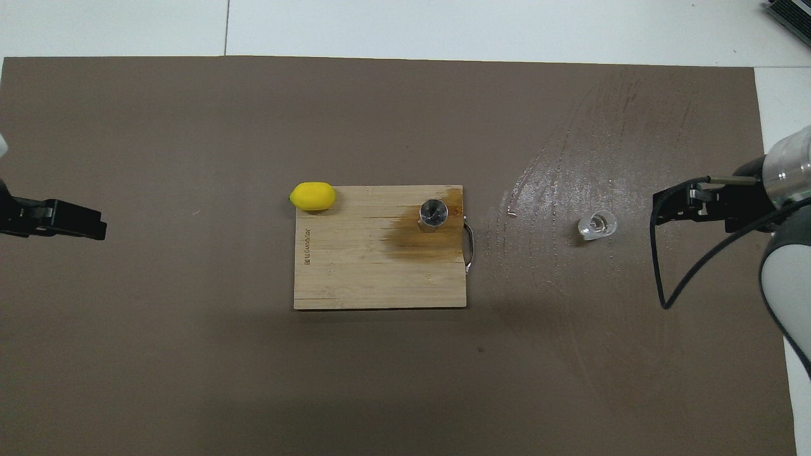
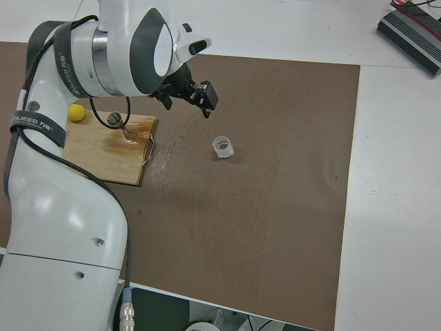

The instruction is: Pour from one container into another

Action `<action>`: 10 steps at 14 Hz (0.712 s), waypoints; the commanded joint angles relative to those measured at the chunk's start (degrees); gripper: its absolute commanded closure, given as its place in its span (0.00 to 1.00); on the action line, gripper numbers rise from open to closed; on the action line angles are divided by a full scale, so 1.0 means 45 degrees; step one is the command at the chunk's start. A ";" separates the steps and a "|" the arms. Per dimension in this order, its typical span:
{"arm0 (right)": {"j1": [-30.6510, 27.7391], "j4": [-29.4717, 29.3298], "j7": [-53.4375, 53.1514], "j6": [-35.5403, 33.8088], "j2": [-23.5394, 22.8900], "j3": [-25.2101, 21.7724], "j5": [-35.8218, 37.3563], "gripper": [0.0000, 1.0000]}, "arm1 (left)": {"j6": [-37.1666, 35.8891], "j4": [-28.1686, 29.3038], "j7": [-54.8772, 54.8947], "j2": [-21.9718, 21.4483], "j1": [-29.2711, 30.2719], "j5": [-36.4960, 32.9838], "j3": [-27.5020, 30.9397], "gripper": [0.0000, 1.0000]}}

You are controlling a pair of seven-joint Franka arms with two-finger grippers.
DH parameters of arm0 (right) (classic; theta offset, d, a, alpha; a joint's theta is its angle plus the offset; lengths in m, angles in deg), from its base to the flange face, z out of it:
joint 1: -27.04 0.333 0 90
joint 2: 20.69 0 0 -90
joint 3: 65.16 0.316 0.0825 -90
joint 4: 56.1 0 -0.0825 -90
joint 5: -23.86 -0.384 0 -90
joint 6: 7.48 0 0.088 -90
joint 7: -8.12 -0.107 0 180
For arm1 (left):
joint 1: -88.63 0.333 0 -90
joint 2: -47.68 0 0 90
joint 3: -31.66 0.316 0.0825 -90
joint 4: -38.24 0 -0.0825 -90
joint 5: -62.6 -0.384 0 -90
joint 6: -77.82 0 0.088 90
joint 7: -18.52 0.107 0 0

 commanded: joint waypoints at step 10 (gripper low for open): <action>-0.0147 0.0044 0.0783 0.0003 0.0084 0.0049 0.0171 0.00 | -0.0128 0.0118 -0.0072 -0.0154 0.0193 0.0175 -0.0132 0.00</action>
